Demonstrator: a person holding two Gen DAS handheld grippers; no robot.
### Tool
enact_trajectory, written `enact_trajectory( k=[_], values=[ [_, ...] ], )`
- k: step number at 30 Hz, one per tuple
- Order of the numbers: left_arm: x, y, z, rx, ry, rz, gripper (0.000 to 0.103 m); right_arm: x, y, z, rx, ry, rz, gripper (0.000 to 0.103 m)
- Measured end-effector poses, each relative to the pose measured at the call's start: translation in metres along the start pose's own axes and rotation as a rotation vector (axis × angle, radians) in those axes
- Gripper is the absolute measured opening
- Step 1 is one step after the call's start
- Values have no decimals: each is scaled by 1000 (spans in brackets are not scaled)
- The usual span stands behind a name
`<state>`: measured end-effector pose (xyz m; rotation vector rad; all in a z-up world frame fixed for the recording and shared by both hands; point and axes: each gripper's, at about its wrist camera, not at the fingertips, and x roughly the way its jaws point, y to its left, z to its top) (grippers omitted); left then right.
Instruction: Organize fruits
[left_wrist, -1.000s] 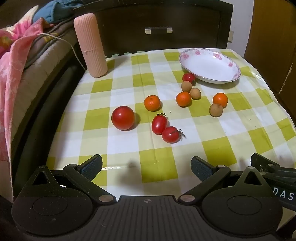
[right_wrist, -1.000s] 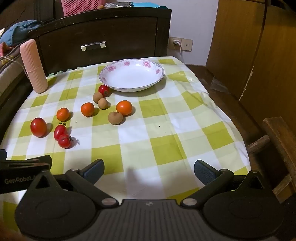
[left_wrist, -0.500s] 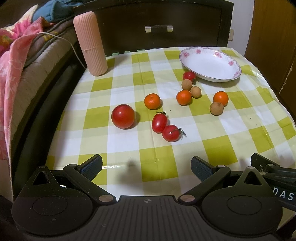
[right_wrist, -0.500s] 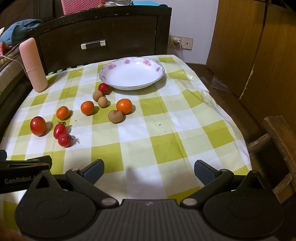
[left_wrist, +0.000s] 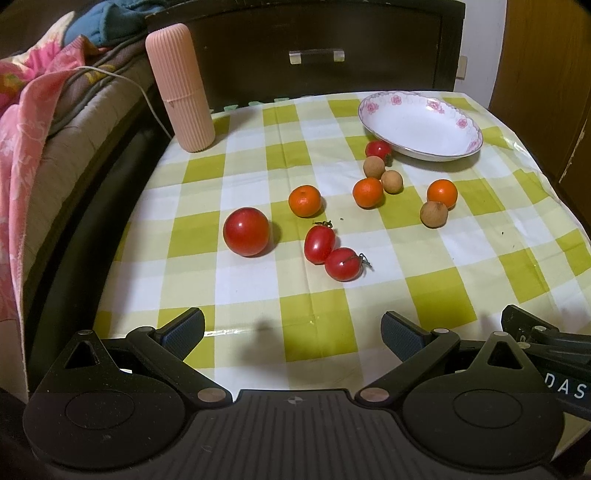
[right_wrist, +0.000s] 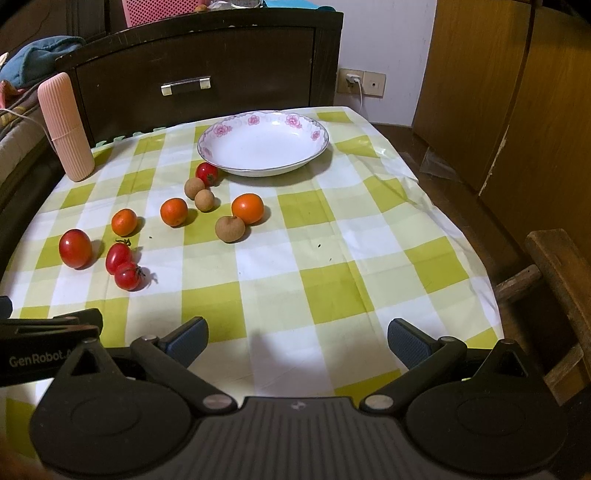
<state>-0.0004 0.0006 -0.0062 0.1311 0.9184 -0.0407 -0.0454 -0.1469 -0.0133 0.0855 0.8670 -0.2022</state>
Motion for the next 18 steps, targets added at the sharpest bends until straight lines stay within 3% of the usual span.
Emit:
enact_trajectory(
  k=[18],
  values=[
    [2,-1,1,4,18,5,102,4,-1,-3,1,7,2,102]
  ],
)
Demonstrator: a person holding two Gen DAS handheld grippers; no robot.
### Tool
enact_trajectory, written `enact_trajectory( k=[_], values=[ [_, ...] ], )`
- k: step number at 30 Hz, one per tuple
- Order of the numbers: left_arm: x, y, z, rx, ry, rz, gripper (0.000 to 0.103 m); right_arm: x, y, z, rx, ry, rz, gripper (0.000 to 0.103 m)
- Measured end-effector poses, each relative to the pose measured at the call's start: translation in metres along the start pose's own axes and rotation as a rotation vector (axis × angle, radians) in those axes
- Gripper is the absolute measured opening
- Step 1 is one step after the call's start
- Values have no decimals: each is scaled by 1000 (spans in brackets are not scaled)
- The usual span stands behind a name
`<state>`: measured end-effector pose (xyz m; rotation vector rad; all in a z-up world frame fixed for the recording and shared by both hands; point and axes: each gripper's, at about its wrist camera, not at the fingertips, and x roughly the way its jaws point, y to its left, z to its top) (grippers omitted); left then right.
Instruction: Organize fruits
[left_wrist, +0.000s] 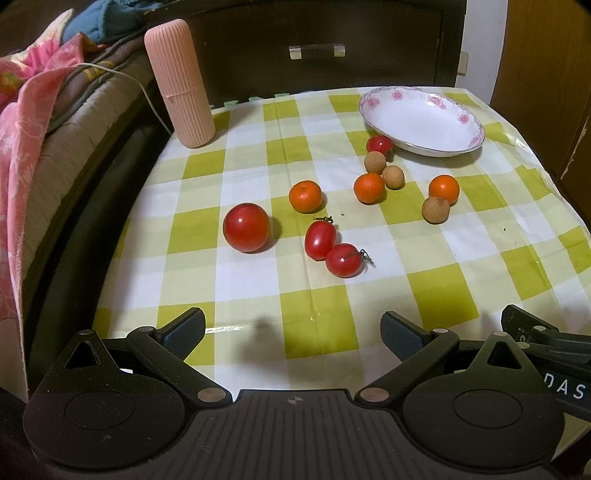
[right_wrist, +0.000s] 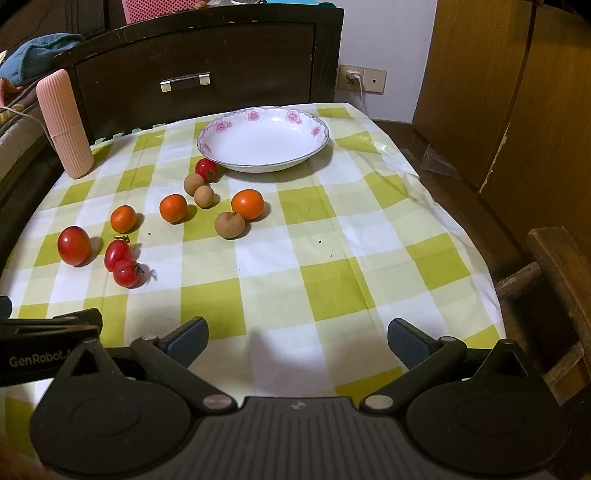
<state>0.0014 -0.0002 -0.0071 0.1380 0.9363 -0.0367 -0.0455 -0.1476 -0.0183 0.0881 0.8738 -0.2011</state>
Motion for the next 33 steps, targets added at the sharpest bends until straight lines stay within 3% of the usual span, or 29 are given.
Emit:
enact_trajectory(
  k=[33],
  values=[
    [17,4,11,-16,33,57,100,17,12,14,-21,48,54,102]
  ],
)
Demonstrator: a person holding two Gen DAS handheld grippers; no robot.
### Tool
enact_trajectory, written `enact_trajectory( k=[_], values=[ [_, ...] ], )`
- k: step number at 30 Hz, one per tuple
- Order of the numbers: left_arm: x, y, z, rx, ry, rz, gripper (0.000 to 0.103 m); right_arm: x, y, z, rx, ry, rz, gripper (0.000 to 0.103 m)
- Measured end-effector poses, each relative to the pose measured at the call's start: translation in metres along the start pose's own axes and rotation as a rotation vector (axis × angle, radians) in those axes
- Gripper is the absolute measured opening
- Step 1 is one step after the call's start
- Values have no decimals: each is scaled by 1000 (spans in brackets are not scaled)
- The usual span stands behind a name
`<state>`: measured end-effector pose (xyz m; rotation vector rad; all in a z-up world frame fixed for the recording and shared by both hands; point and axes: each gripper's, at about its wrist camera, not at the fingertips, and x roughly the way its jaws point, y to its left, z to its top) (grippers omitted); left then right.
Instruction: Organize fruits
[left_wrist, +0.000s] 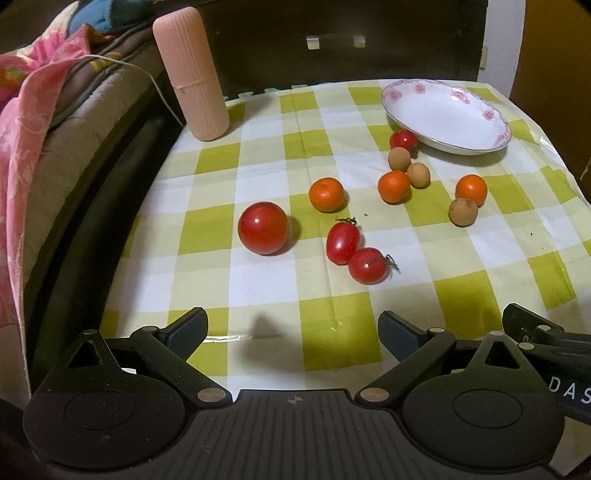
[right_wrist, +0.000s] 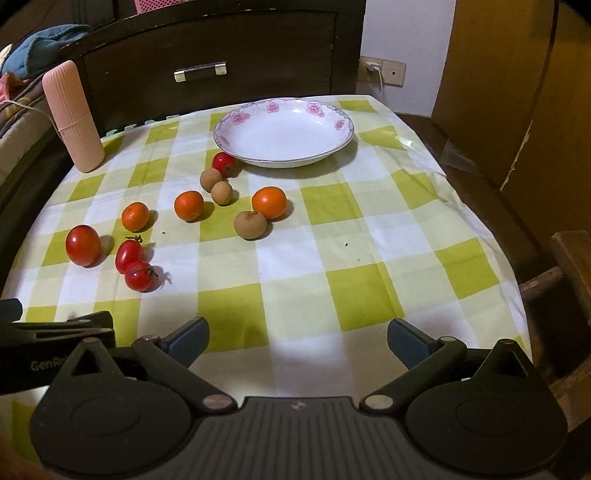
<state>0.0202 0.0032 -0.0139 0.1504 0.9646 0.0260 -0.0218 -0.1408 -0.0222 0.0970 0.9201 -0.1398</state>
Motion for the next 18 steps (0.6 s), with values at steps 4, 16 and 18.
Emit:
enact_trajectory(
  k=[4,16,18],
  values=[
    [3,6,4,-11,9,-4,100,3,4,4,-12,0,17,102],
    [0,32,11,-37,27,52,99,16,26,28,-152,-28,206,94],
    [0,38,11,-65,38,43,98,21,30,33,-170,-15,268,88]
  ],
)
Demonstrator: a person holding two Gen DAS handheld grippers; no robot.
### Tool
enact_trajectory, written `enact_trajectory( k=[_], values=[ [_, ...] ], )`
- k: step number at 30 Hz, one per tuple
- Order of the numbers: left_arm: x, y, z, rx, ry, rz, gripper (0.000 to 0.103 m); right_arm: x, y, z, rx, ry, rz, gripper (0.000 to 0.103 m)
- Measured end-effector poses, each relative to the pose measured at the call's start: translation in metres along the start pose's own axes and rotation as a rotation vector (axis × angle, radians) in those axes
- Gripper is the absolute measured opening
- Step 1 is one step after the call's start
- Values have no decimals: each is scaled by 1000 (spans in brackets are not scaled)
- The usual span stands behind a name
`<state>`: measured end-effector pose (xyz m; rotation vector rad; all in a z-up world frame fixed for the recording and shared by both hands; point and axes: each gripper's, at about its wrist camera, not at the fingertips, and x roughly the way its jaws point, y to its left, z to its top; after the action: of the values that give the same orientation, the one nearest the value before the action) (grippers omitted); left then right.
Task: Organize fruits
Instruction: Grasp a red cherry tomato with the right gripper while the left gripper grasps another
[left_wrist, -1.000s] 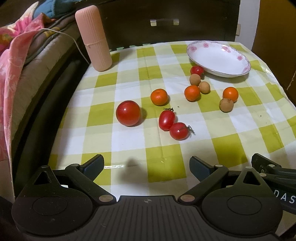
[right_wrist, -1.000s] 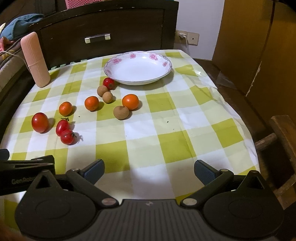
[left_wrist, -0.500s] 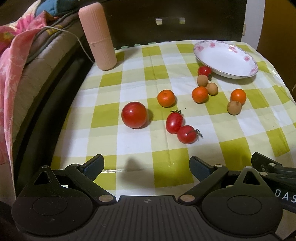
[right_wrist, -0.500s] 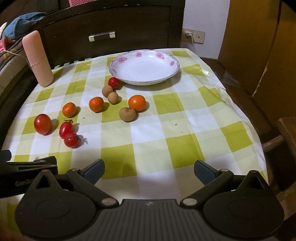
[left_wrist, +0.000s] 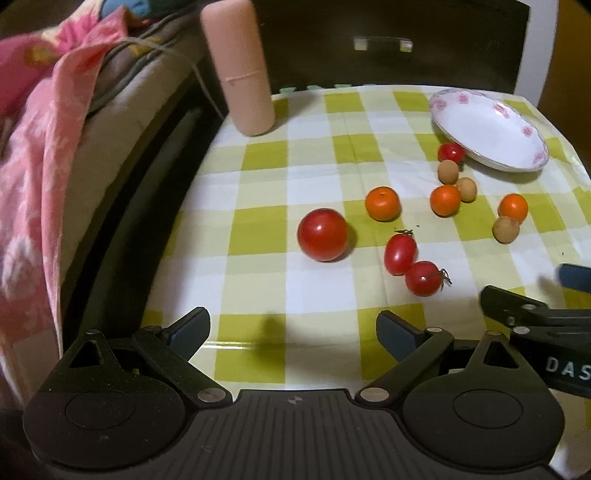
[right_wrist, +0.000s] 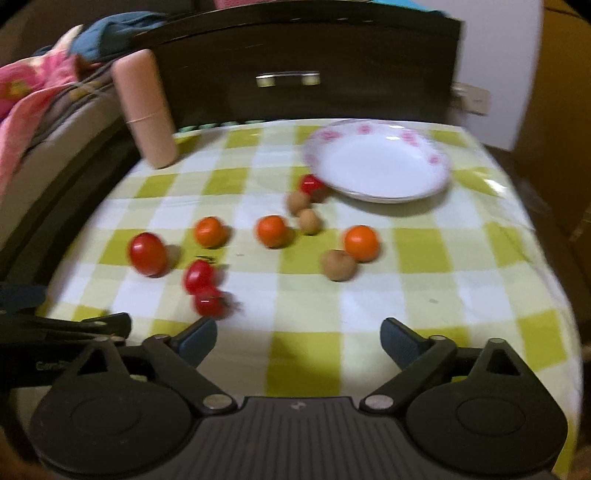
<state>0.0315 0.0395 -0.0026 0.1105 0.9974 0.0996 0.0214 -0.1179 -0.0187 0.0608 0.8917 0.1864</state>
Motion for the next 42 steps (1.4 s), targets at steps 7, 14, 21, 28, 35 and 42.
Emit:
enact_trajectory(
  k=[7,14,21,28,35,42],
  values=[
    [2,9,-2,-38,23,-25,96,22,11,14,-157,44,173,63],
    [8,9,-1,-41,29,-10,96,45,22,17,-288,101,258,50],
    [15,13,1,-70,45,-1,96,66,26,24,-315,126,310,39],
    [17,9,2,-47,33,-4,89,69,33,26,-354,104,289,27],
    [18,-6,4,16,22,-63,74,55,24,23,-346,123,220,26],
    [23,-35,21,113,-38,-171,75,29,-11,28,-257,146,174,26]
  ],
)
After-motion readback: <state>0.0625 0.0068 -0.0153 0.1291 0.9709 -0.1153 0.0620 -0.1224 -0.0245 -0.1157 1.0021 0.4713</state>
